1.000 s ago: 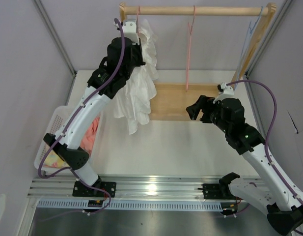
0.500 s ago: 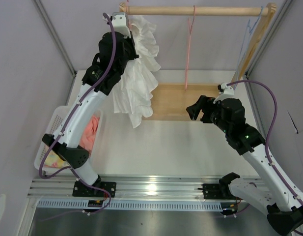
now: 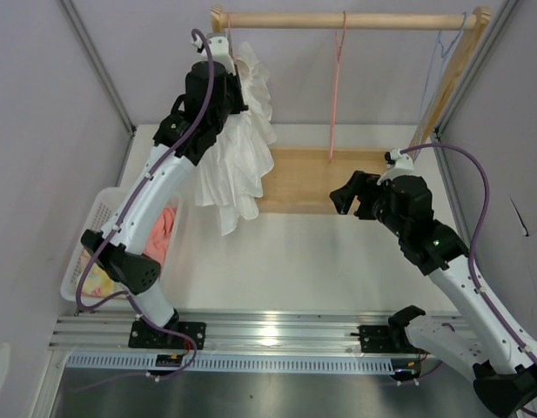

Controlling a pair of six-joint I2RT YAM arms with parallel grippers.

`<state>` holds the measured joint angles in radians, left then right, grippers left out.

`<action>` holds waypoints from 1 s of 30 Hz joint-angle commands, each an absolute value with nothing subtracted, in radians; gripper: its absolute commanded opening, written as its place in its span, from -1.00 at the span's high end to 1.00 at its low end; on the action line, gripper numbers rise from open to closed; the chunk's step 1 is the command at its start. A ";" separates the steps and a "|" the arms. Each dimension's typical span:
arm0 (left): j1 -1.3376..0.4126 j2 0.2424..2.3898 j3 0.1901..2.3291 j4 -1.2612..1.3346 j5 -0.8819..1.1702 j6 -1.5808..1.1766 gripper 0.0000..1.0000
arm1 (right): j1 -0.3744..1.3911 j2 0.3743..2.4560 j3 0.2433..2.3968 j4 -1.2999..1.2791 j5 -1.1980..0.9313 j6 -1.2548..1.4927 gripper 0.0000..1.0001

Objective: Place the skirt on the hanger

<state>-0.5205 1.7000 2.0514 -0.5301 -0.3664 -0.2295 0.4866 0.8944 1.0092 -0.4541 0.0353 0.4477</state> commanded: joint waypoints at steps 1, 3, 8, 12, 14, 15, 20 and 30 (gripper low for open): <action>-0.509 1.645 2.014 -0.479 -0.347 -0.267 1.00 | 0.482 0.870 0.996 -0.426 0.020 0.448 -0.76; -0.509 1.637 1.983 -0.479 -0.345 -0.270 0.99 | 0.480 0.868 0.991 -0.426 0.018 0.448 -0.76; -0.509 1.574 1.918 -0.456 -0.334 -0.267 0.27 | 0.482 0.861 0.985 -0.429 0.025 0.443 -0.77; -0.511 1.510 1.872 -0.419 -0.314 -0.229 -0.14 | 0.480 0.862 0.983 -0.428 0.026 0.440 -0.78; -0.509 1.470 1.871 -0.425 -0.298 -0.219 -0.21 | 0.480 0.861 0.982 -0.428 0.031 0.439 -0.80; -0.511 1.456 1.859 -0.425 -0.290 -0.207 -0.24 | 0.482 0.858 0.982 -0.428 0.031 0.439 -0.81; -0.511 1.312 1.726 -0.407 -0.239 -0.178 -0.38 | 0.480 0.853 0.962 -0.428 0.038 0.430 -0.84; -0.511 0.847 1.190 -0.429 -0.247 -0.319 -0.43 | 0.474 0.767 0.893 -0.456 0.034 0.429 -0.91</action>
